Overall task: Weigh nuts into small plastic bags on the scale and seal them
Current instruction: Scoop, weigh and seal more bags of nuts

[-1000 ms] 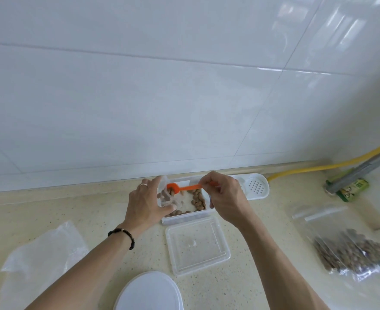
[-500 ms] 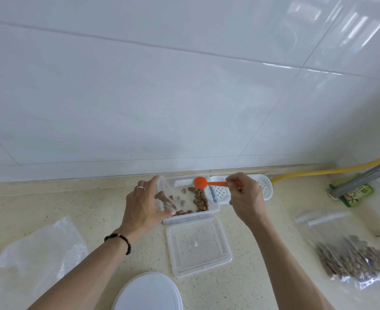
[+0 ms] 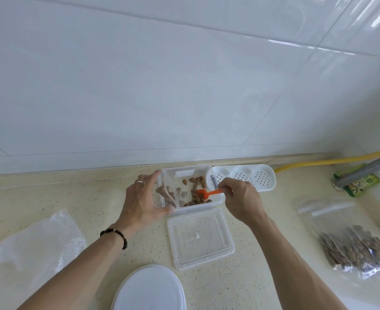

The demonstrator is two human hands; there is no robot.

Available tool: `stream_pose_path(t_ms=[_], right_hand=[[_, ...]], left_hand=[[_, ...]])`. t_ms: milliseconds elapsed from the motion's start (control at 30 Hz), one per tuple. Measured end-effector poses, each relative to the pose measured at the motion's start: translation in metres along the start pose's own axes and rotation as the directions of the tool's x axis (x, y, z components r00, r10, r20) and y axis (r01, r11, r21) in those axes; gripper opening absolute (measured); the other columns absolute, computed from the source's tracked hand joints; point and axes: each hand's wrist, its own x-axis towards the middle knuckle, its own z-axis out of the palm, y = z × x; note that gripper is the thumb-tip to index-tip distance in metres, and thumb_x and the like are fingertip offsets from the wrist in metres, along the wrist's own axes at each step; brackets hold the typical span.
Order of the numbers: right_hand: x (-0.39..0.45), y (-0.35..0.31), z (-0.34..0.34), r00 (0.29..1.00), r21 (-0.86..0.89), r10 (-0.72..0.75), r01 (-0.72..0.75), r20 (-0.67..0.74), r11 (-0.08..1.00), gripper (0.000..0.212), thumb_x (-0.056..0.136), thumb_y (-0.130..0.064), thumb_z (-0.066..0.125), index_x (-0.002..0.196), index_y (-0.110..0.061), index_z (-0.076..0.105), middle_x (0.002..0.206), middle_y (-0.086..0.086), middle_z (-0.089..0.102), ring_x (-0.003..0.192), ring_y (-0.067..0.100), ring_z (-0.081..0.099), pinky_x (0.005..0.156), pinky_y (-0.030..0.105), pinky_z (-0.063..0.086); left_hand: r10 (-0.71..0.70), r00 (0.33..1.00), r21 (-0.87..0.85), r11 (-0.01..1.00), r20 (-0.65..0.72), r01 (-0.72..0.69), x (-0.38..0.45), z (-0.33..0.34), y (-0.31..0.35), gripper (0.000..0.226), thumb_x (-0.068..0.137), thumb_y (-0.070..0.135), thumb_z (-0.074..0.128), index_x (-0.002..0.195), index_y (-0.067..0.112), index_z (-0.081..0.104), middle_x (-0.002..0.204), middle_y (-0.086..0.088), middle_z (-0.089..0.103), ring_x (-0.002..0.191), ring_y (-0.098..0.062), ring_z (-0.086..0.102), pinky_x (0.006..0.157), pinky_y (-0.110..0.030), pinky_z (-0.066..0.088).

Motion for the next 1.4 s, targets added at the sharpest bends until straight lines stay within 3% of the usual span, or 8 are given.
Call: stream_pose_path(t_ms=[267,467,700,900,1000,1100,1267,1400], right_hand=[[-0.002,-0.013,0.017,0.942,0.462,0.180,-0.298,0.282,0.835,0.021,0.097,-0.003,0.049,0.093,-0.011,0.068,0.090,0.007,0.070,0.050,0.013,0.063,0.054,0.025,0.053],[-0.005,-0.020,0.029,0.863,0.623,0.301,-0.502,0.406,0.600,0.022,0.096,0.001,0.049,0.096,-0.006,0.069,0.067,0.013,0.066,0.048,0.013,0.058,0.050,0.025,0.048],[-0.007,-0.014,0.027,0.839,0.767,0.393,-0.521,0.378,0.375,0.020,0.094,0.004,0.049,0.097,-0.002,0.068,0.082,0.011,0.072,0.048,0.014,0.056,0.046,0.024,0.045],[-0.008,-0.011,0.001,0.857,0.819,0.405,-0.465,0.319,0.337,0.019,0.094,0.003,0.050,0.098,-0.002,0.067,0.090,0.018,0.074,0.049,0.015,0.055,0.048,0.025,0.043],[-0.006,-0.018,-0.019,0.884,0.832,0.388,-0.410,0.261,0.373,0.018,0.094,0.002,0.050,0.098,-0.003,0.067,0.088,0.017,0.074,0.049,0.015,0.055,0.050,0.026,0.043],[-0.004,-0.034,-0.033,0.925,0.777,0.334,-0.342,0.181,0.528,0.020,0.095,0.001,0.050,0.096,-0.006,0.069,0.081,0.015,0.072,0.050,0.015,0.057,0.050,0.026,0.046],[-0.008,-0.067,-0.036,0.998,0.578,0.052,-0.059,0.029,0.814,0.022,0.096,-0.003,0.051,0.090,-0.014,0.069,0.072,0.001,0.066,0.048,0.010,0.058,0.048,0.021,0.046],[-0.012,-0.067,-0.035,0.990,0.458,-0.103,0.135,-0.094,0.878,0.019,0.097,-0.007,0.054,0.092,-0.015,0.070,0.058,-0.013,0.057,0.055,0.013,0.057,0.055,0.024,0.044]], left_hand=[[0.068,0.997,0.067,0.996,-0.036,-0.065,-0.003,-0.011,-0.014,0.110,0.052,0.058,0.086,0.143,0.028,0.033,0.121,-0.004,0.051,0.115,-0.019,0.052,0.102,-0.046,0.040],[0.114,0.993,0.180,0.978,-0.040,-0.105,0.000,-0.019,-0.015,0.110,0.049,0.054,0.089,0.142,0.022,0.039,0.117,-0.005,0.054,0.111,-0.021,0.055,0.098,-0.041,0.040],[0.167,0.979,0.331,0.936,-0.116,-0.120,-0.001,-0.025,-0.015,0.094,0.057,0.052,0.085,0.136,0.021,0.044,0.106,-0.004,0.058,0.101,-0.025,0.058,0.094,-0.046,0.043],[0.147,0.978,0.419,0.905,-0.147,-0.073,0.007,-0.026,-0.008,0.081,0.060,0.061,0.079,0.127,0.028,0.047,0.097,-0.001,0.059,0.095,-0.025,0.060,0.093,-0.045,0.039],[0.127,0.982,0.429,0.901,-0.136,-0.057,0.010,-0.024,-0.003,0.070,0.062,0.061,0.076,0.119,0.029,0.049,0.096,-0.001,0.057,0.094,-0.025,0.060,0.092,-0.046,0.039],[0.106,0.986,0.427,0.903,-0.127,-0.042,0.014,-0.022,0.004,0.072,0.063,0.063,0.076,0.120,0.029,0.050,0.099,-0.002,0.058,0.097,-0.026,0.060,0.092,-0.046,0.039],[0.035,0.995,0.314,0.949,-0.096,-0.003,0.015,-0.016,0.016,0.082,0.069,0.067,0.069,0.135,0.028,0.042,0.115,-0.003,0.055,0.111,-0.023,0.055,0.098,-0.044,0.038],[0.002,0.996,0.212,0.977,-0.087,0.016,0.016,-0.013,0.014,0.090,0.064,0.072,0.066,0.137,0.028,0.036,0.116,-0.004,0.052,0.107,-0.023,0.055,0.091,-0.043,0.044]])
